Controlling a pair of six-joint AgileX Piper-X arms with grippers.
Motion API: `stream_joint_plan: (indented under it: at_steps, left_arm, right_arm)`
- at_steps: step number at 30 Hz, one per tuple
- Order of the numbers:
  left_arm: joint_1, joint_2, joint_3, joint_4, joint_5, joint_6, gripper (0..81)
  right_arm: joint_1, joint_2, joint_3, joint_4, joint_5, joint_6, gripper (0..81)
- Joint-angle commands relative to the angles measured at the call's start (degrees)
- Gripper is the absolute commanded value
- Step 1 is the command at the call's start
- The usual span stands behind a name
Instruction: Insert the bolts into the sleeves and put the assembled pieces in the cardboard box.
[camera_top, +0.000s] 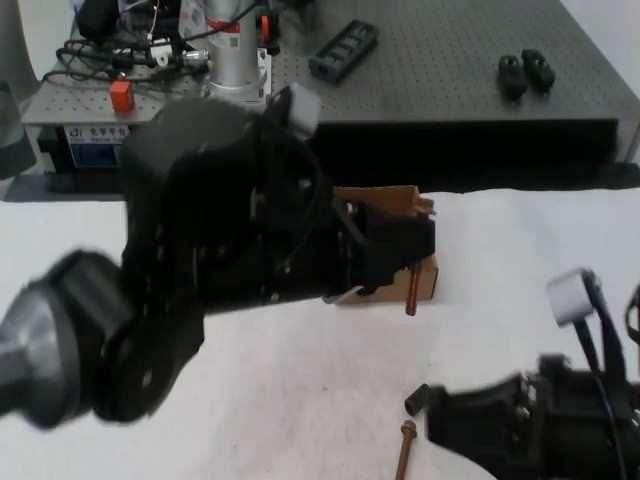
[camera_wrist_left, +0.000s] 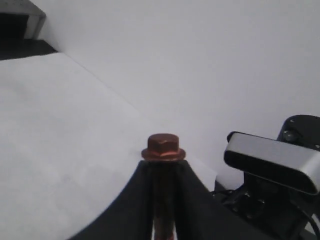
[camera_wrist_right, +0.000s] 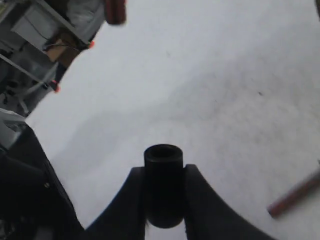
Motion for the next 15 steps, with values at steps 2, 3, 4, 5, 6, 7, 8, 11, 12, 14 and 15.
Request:
stream_joint_plan:
  at_steps: [2, 3, 4, 5, 6, 7, 8, 11, 12, 14, 15]
  left_arm:
    - [0.0, -0.7, 0.5, -3.7, 0.8, -2.0, 0.7]
    - [0.0, -0.7, 0.6, -3.7, 0.8, -2.0, 0.7]
    - [0.0, -0.7, 0.7, -3.7, 0.8, -2.0, 0.7]
    - [0.0, -0.7, 0.7, -3.7, 0.8, -2.0, 0.7]
    - [0.0, -0.7, 0.7, -3.7, 0.8, -2.0, 0.7]
    - [0.0, -0.7, 0.7, -3.7, 0.8, -2.0, 0.7]
    - [0.0, -0.7, 0.7, -3.7, 0.8, -2.0, 0.7]
    - [0.0, -0.7, 0.6, -3.7, 2.2, -1.9, 0.7]
    - [0.0, -0.7, 0.6, -3.7, 2.5, -1.9, 0.7]
    - [0.0, -0.7, 0.6, -3.7, 2.5, -1.9, 0.7]
    - [0.0, -0.7, 0.6, -3.7, 2.5, -1.9, 0.7]
  right_arm:
    - [0.8, 1.2, -0.4, -11.0, -0.1, 3.5, 4.2]
    - [0.7, 1.9, -0.4, -12.9, 0.4, 4.6, 4.2]
    - [0.7, 2.4, -0.4, -14.5, 0.6, 5.5, 4.2]
    - [0.7, 3.0, -0.4, -15.9, 0.6, 6.0, 4.2]
    - [0.7, 3.5, -0.4, -16.9, 0.6, 6.6, 4.2]
    - [0.7, 3.9, -0.4, -17.8, 0.6, 7.1, 4.2]
    - [0.7, 4.2, -0.4, -18.4, 0.6, 7.5, 4.2]
    - [0.7, 4.5, -0.4, -19.3, 1.9, 7.6, 4.2]
    - [0.7, 4.5, -0.4, -19.2, 2.7, 7.6, 4.2]
    - [0.7, 4.5, -0.4, -19.7, 4.0, 7.6, 4.2]
    - [0.7, 4.5, -0.4, -19.9, 5.1, 7.6, 4.2]
